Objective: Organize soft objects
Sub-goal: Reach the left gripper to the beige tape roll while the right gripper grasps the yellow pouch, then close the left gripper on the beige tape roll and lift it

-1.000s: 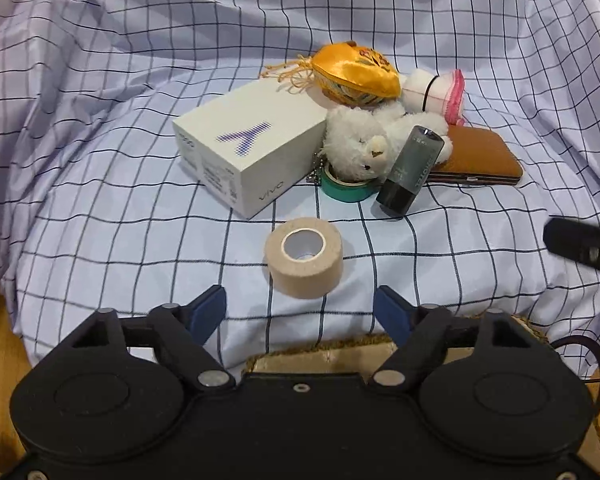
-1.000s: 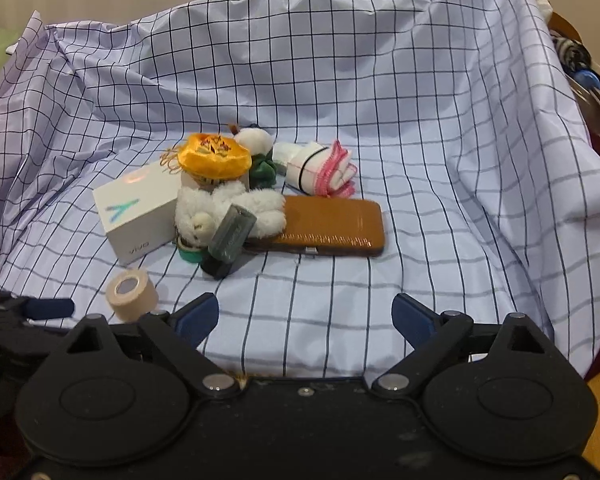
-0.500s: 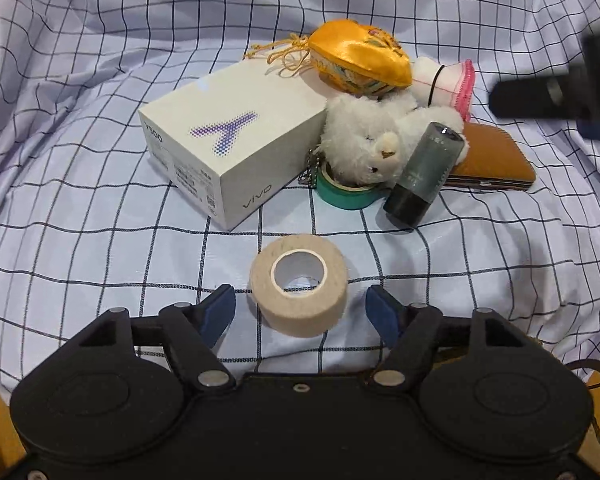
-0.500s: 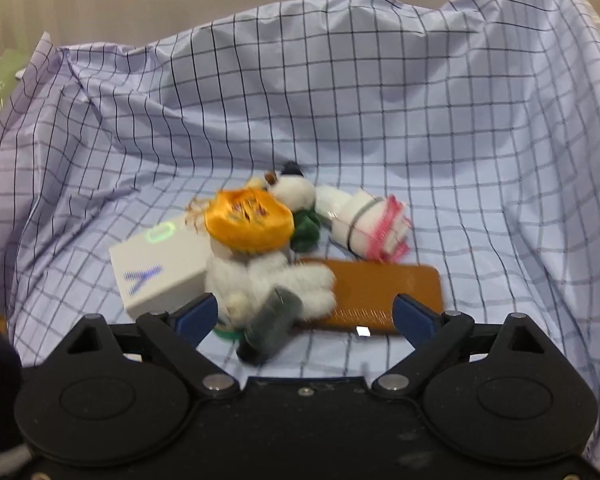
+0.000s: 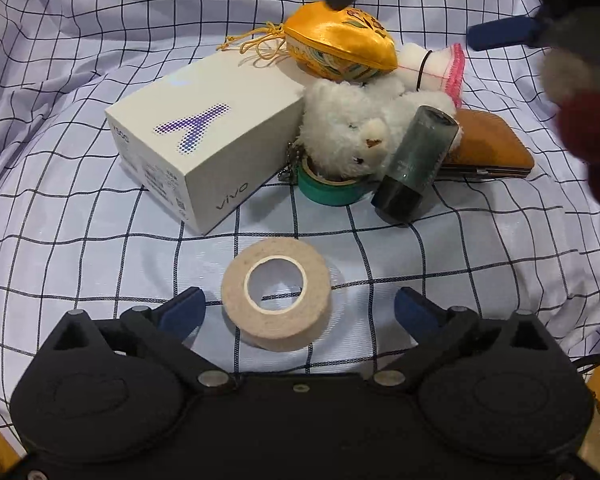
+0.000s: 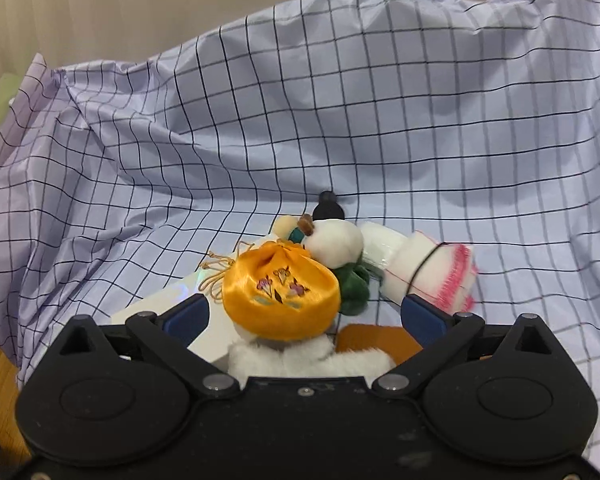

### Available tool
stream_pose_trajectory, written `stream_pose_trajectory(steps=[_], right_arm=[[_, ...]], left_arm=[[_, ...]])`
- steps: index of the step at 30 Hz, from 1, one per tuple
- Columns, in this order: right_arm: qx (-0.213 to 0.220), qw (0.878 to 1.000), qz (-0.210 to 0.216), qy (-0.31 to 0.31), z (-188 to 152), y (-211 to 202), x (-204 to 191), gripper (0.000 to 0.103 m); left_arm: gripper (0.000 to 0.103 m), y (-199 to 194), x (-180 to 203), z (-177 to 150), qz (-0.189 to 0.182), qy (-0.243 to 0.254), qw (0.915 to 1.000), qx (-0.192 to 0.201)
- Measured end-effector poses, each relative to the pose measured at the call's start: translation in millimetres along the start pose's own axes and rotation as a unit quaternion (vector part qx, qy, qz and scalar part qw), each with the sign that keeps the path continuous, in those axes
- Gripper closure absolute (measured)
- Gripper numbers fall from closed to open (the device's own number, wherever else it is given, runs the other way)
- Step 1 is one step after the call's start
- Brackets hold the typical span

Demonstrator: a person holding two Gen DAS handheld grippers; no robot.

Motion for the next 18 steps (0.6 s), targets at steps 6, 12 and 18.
stream_pose_trajectory(steps=[6, 12, 18], right_arm=[[-0.018, 1.000, 0.006, -0.004, 5.2, 31.3, -8.0, 0.001], [-0.030, 0.999, 0.005, -0.015, 5.1, 46.5, -14.0, 0.009], [-0.021, 0.999, 0.007, -0.026, 8.8, 42.5, -18.2, 0.031]], left_arm=[[0.005, -0.7, -4.1, 2.8, -0.014, -0.019, 0.9997, -0.001], [0.005, -0.7, -5.2, 3.5, -0.018, -0.026, 0.9995, -0.002], [0.006, -1.8, -7.7, 6.0, -0.023, -0.039, 0.9990, -0.004]])
Point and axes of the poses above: each gripper's, at about its wrist camera, not at the fingertips, and y roughly the way its jaws point, x to its right, z to its top, the point moved 6 cm from there along y, roughly the way its jaws point, and after that the axes turned 4 degrees about -z, right-handed, at the moved point
